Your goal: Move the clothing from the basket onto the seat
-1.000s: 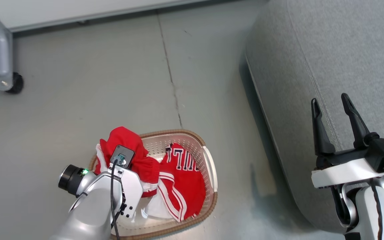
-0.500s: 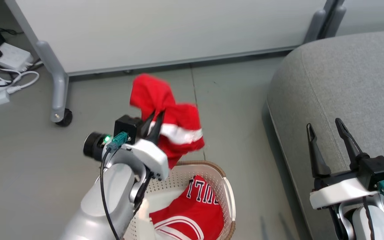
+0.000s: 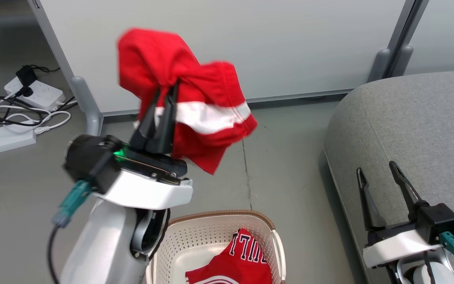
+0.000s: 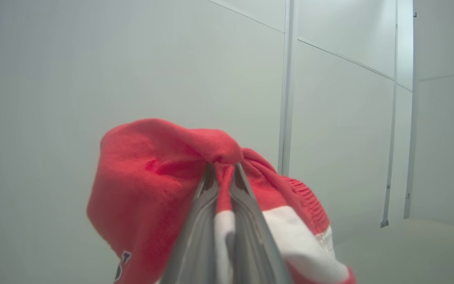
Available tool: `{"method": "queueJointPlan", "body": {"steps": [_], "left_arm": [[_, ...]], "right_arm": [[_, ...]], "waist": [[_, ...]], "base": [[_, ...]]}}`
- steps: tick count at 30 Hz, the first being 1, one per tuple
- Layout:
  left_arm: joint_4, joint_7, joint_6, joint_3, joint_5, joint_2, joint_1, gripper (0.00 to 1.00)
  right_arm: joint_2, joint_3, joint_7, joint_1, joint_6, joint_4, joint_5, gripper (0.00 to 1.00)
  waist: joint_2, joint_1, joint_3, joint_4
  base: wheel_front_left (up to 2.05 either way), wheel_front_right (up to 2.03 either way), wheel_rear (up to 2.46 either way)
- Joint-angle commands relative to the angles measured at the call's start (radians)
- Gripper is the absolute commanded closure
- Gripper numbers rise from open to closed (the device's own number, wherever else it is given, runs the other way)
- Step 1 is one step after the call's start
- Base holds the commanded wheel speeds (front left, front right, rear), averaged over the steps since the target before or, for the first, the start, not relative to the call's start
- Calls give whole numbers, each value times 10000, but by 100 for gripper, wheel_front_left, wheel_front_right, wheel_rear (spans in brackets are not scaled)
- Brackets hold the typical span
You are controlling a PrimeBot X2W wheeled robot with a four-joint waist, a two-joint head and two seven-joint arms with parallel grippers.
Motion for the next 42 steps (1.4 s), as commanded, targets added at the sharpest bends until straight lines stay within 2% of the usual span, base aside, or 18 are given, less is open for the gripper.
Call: {"method": "queueJointPlan", "body": {"steps": [1, 4, 8, 12, 15, 19, 25, 34, 37, 42], "left_arm": [[-546, -11, 56, 204, -75, 36, 92, 100], [-1708, -5, 167, 418, -196, 36, 341, 100], [-2466, -6, 201, 176, -51, 33, 435, 100], [-2617, -6, 103, -510, 8, 36, 532, 100], [-2436, -6, -26, -1512, -80, 31, 649, 100], [-2287, -6, 111, -1971, -117, 37, 684, 100], [-2236, -6, 245, -1873, -82, 36, 503, 100], [-2068, -6, 183, -1614, 46, 35, 515, 100], [-1950, -7, 147, -1510, 132, 35, 486, 100], [-1666, -7, 67, -1394, 320, 34, 481, 100]], "right_arm": [[-65, -19, -49, 91, 16, -28, 3, 0], [-66, 37, -49, 203, 16, -31, -21, 0], [-66, 157, -49, 306, 16, -50, -14, 0], [-66, 234, -50, 409, 16, -88, 34, 0], [-65, 277, -50, 545, 16, -91, 17, 0], [-66, 274, -50, 495, 16, -135, 48, 0], [-66, 212, -50, 470, 16, -180, 43, 0], [-65, 18, -50, 747, 16, -463, 355, 0], [-64, 405, -48, 816, 17, -1014, 399, 0], [-1108, 2349, -48, 997, 10, -2188, 819, 0]], "waist": [[-1, 0, -39, 1], [-1, 0, -123, -11], [-1, 0, -237, -58], [-1, 0, -322, -113], [-1, 0, -372, -173], [-1, 0, -324, -272], [-1, 0, -238, -367], [-1, 0, -175, -411], [-1, 0, -118, -437], [-1, 0, -38, -485]], "base": [[0, 0, 0], [0, 0, 0], [0, 0, 0], [0, 0, 0], [0, 0, 0], [0, 0, 0], [0, 0, 0], [0, 0, 0], [0, 0, 0], [0, 0, 0]]}}
